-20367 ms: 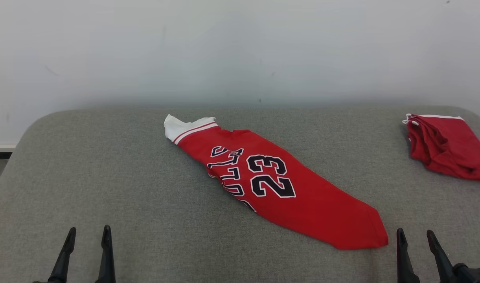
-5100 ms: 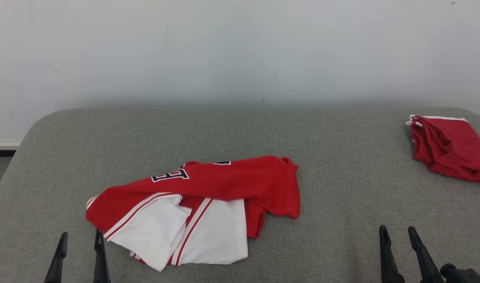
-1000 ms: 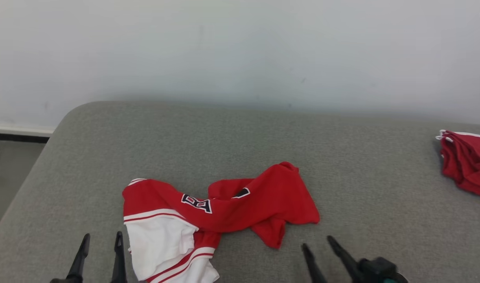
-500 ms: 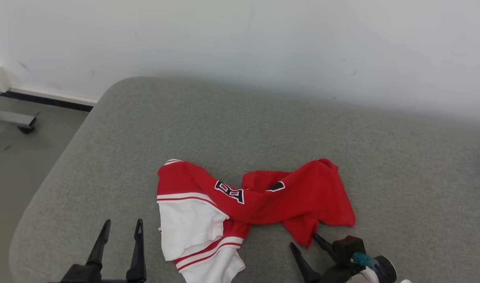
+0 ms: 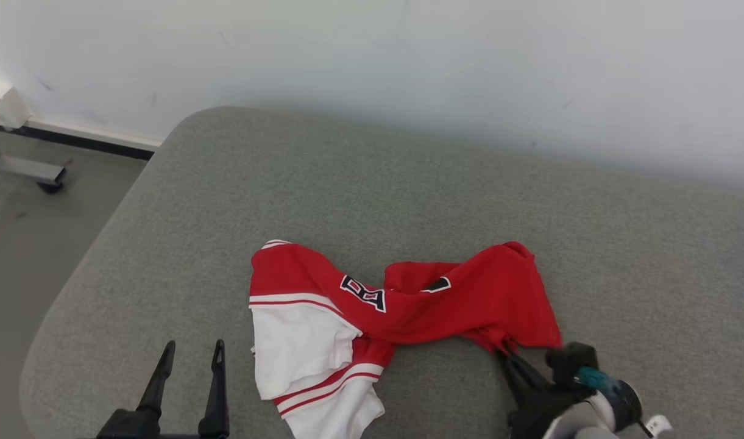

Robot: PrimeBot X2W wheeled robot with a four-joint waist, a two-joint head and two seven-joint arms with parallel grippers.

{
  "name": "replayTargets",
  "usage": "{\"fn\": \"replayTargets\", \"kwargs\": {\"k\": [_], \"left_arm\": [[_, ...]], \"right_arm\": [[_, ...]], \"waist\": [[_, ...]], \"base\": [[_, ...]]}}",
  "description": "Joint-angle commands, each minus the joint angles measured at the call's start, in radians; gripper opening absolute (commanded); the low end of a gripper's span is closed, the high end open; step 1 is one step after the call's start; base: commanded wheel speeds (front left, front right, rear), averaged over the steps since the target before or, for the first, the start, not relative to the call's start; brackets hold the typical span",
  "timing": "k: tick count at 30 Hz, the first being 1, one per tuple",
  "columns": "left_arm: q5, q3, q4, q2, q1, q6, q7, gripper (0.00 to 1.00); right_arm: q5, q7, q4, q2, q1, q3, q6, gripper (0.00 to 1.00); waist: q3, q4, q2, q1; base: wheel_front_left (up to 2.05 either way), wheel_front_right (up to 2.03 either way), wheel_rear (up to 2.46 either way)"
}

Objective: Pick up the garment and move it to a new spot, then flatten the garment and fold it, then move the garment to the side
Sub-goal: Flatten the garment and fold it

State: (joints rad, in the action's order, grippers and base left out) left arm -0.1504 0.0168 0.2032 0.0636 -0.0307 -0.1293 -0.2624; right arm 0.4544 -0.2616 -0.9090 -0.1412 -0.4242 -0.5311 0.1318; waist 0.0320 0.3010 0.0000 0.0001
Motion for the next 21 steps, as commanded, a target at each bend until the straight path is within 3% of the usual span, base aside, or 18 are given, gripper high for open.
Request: {"fn": "replayTargets", "kwargs": {"k": [1, 11, 16, 21], "left_arm": [[0.008, -0.007, 0.002, -0.001, 0.017, 0.0, -0.003, 1.0], [-0.005, -0.026, -0.001, -0.007, 0.069, 0.0, -0.003, 1.0], [-0.005, -0.023, -0.003, -0.01, 0.069, 0.0, -0.003, 1.0], [-0.007, -0.034, -0.011, -0.012, 0.071, 0.0, -0.003, 1.0]], "right_arm": [[0.005, -0.004, 0.015, -0.016, 0.032, 0.005, -0.002, 0.0], [-0.005, -0.004, 0.221, -0.187, 0.197, 0.063, -0.002, 0.0], [0.042, 0.012, 0.327, -0.267, 0.286, 0.032, -0.002, 0.0], [0.088, 0.053, 0.416, -0.354, 0.368, 0.079, -0.002, 0.0]], "waist": [[-0.024, -0.027, 0.0, -0.0001], [-0.056, -0.147, 0.0, -0.0001], [-0.053, -0.174, 0.0, -0.0001], [-0.047, -0.194, 0.0, -0.0001]], "base": [[0.0, 0.0, 0.0], [0.0, 0.0, 0.0], [0.0, 0.0, 0.0], [0.0, 0.0, 0.0]]}}
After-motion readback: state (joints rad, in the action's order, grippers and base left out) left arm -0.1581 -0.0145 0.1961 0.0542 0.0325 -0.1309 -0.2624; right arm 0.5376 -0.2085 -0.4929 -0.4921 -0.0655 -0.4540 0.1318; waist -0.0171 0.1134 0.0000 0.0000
